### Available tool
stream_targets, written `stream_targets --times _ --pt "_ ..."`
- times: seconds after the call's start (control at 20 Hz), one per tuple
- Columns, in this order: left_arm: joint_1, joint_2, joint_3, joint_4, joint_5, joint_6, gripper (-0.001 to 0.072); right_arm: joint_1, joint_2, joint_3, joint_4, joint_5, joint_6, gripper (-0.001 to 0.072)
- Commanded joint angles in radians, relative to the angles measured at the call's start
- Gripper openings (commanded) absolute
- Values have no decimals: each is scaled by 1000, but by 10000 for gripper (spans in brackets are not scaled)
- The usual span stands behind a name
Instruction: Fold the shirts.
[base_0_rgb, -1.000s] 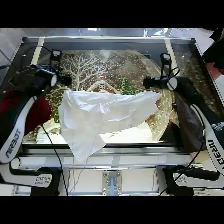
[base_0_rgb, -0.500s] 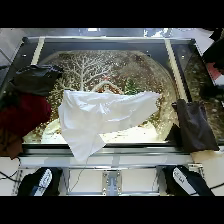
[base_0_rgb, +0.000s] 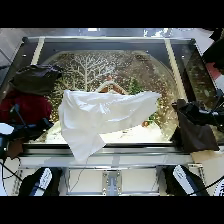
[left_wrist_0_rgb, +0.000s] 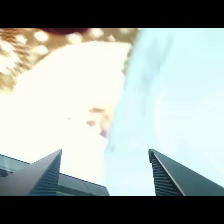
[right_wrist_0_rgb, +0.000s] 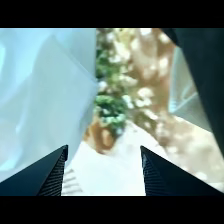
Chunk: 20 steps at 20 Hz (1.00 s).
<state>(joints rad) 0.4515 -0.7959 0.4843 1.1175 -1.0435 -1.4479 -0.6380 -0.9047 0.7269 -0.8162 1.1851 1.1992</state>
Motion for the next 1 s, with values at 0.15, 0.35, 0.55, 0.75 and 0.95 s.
stream_targets --times 0.15,0.35,0.55,0.75,0.95 --pt "108 -204 -11 -144 -23 239 416 -16 -49 85 168 138 -69 522" --pt "118 -263 29 -282 -77 372 426 -16 -49 153 171 203 -69 522" --pt "119 -412 73 -297 -172 387 501 -16 -49 170 173 242 -69 522" --pt "120 -488 73 -249 -192 419 595 -16 -49 170 174 276 -69 522" --pt "119 -489 73 -254 -171 444 594 -16 -49 170 174 288 -69 522"
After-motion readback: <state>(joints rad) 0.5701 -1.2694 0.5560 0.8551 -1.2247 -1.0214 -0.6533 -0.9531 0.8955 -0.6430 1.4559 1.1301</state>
